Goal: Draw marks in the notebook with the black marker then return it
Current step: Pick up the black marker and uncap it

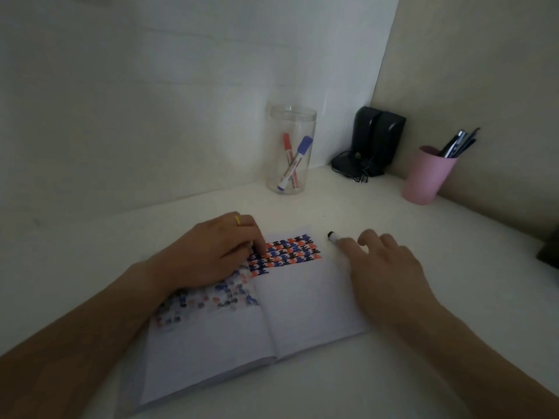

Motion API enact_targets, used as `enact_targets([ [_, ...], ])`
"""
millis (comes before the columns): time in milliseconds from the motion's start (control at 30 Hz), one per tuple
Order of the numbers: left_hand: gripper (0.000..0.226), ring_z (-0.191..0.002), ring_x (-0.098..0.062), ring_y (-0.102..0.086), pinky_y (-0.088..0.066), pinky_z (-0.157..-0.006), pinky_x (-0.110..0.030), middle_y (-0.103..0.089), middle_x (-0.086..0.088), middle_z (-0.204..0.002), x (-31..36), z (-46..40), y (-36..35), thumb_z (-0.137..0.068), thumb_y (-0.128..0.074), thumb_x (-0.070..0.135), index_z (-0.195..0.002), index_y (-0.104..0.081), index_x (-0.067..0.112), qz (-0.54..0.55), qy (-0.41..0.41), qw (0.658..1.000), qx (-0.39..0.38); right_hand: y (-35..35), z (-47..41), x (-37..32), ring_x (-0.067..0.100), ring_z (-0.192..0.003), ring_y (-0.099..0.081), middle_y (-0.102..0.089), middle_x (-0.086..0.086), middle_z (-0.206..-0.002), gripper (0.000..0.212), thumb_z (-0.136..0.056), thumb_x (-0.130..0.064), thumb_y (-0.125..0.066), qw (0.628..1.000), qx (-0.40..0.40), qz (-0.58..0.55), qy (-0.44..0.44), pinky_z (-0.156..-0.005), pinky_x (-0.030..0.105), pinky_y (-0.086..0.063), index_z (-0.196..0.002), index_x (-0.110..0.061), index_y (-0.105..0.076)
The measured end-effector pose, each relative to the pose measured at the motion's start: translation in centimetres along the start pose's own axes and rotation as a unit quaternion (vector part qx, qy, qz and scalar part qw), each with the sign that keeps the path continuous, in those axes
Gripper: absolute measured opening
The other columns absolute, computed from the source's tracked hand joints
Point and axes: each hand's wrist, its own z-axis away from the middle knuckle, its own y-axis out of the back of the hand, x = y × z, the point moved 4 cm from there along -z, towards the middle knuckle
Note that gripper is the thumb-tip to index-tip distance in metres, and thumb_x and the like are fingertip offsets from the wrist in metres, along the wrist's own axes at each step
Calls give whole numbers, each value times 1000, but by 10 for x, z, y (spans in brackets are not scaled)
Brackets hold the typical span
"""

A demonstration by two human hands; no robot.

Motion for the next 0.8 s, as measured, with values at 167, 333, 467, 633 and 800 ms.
enact_targets([
  [167,42,-103,-11,-58,-51,-89,-38,-65,12,-113,3,4,2,-89,-33,28,-108,-70,30,-1,-8,1000,13,16,-17,-15,26,-114,-51,-51,6,-128,72,-92,-8,-51,999,-12,11,27,-83,35,-44,-155,-29,-23],
  [333,39,-101,-13,-60,-52,-87,-39,-67,9,-112,6,6,5,-92,-35,26,-108,-71,26,-6,-23,999,30,33,-49,-33,18,-94,-61,-64,-1,-116,56,-91,-5,-61,965,95,-238,46,-78,35,-55,-142,-27,-47],
  [467,33,-88,-13,-63,-52,-81,-37,-71,7,-101,13,6,8,-100,-36,35,-109,-67,24,-54,-35,996,66,14,-58,-44,18,-91,-71,-71,2,-110,47,-91,-3,-68,769,-4,-640,0,-79,27,-60,-136,-13,-60],
  [633,39,-70,-15,-66,-50,-77,-30,-72,5,-81,22,4,14,-101,-44,54,-108,-63,21,-103,-68,985,122,-11,-52,-52,25,-91,-77,-75,20,-102,26,-88,-5,-71,543,-87,-834,-41,-87,34,-60,-113,1,-70],
  [800,34,-60,-17,-59,-24,-66,-17,-67,3,-71,26,2,15,-100,-48,47,-99,-65,18,-143,-58,976,155,-11,-50,-52,19,-65,-64,-68,7,-70,13,-90,-17,-72,556,-40,-829,-50,-60,29,-54,-84,-7,-66],
])
